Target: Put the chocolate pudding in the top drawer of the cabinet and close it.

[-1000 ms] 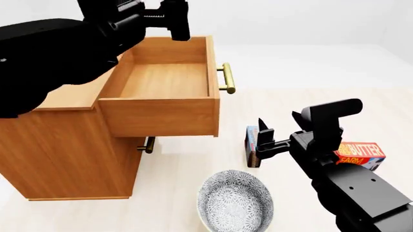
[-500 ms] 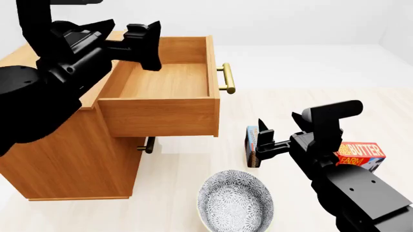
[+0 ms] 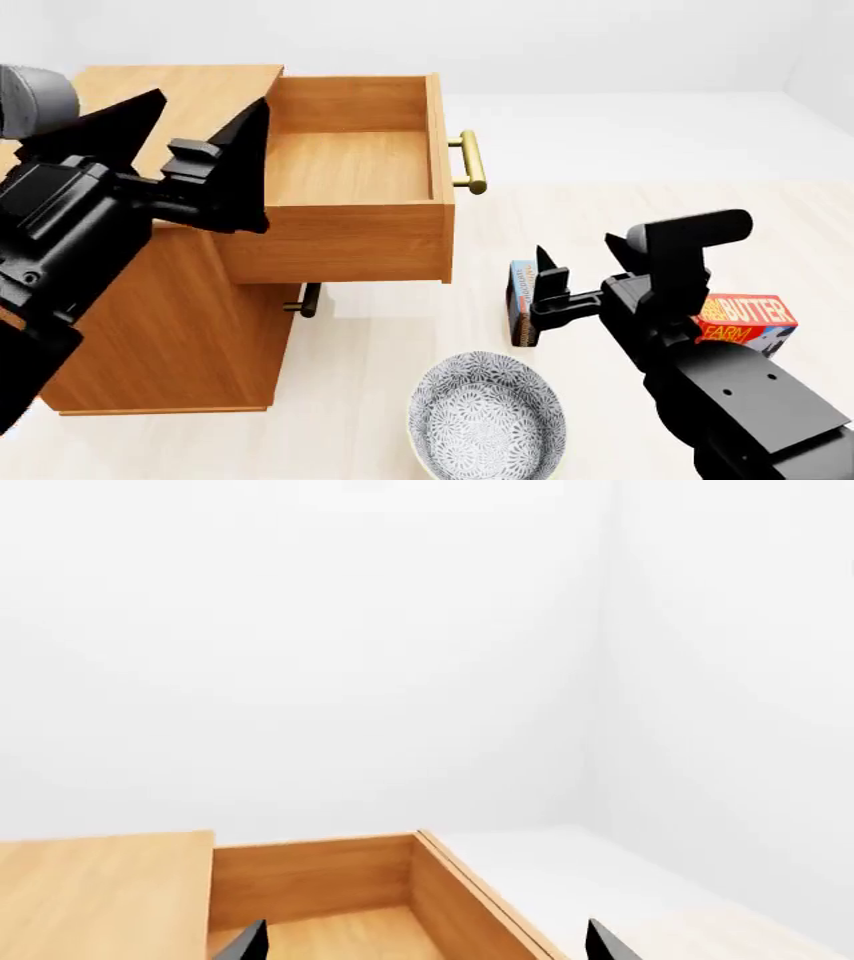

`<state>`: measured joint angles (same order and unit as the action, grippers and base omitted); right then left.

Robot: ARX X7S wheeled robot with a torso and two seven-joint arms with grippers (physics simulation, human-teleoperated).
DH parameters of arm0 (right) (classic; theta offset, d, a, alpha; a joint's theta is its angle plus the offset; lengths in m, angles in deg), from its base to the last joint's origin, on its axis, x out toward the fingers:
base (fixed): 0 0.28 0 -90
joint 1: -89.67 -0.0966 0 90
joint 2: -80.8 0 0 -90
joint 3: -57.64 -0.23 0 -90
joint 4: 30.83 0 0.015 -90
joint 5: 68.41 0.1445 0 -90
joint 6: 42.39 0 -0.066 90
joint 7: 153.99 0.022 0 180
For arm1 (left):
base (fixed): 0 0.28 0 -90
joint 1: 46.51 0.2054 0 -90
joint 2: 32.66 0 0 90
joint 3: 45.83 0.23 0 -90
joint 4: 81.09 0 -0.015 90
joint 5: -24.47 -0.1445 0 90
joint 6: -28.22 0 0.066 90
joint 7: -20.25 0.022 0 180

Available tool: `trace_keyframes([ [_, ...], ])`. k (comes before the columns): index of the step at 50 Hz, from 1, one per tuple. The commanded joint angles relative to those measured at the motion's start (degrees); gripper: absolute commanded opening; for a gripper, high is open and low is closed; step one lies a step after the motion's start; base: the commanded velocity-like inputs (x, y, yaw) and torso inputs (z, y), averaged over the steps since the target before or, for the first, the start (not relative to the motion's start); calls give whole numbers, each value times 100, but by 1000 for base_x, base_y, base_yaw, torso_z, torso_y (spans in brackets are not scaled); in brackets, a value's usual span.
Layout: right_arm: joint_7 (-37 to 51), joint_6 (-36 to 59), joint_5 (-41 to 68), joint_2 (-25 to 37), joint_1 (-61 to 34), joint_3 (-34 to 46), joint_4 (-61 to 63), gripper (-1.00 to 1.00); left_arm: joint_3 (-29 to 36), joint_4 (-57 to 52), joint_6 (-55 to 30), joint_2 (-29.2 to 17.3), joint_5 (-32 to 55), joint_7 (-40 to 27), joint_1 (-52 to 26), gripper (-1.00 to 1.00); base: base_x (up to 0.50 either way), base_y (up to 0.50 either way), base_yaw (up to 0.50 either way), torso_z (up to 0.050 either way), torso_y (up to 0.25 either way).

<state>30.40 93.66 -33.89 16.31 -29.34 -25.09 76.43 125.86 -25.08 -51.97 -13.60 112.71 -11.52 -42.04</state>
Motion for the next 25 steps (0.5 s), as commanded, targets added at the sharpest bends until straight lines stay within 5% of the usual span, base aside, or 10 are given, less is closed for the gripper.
trace_keyframes([
  [1,-5,-81,4,11,43,-28,-35,100,252,-902,922,-842,-924,-186,796,100,0,0,0,0,0],
  [15,29,-48,115,-23,-40,-108,-38,100,1149,-1667,2585,-1893,-3146,-673,2067,100,0,0,0,0,0],
  [25,3,43,62,-233,-639,31,-734,100,1545,-1555,3060,-1904,-4032,-1113,2478,100,0,0,0,0,0],
])
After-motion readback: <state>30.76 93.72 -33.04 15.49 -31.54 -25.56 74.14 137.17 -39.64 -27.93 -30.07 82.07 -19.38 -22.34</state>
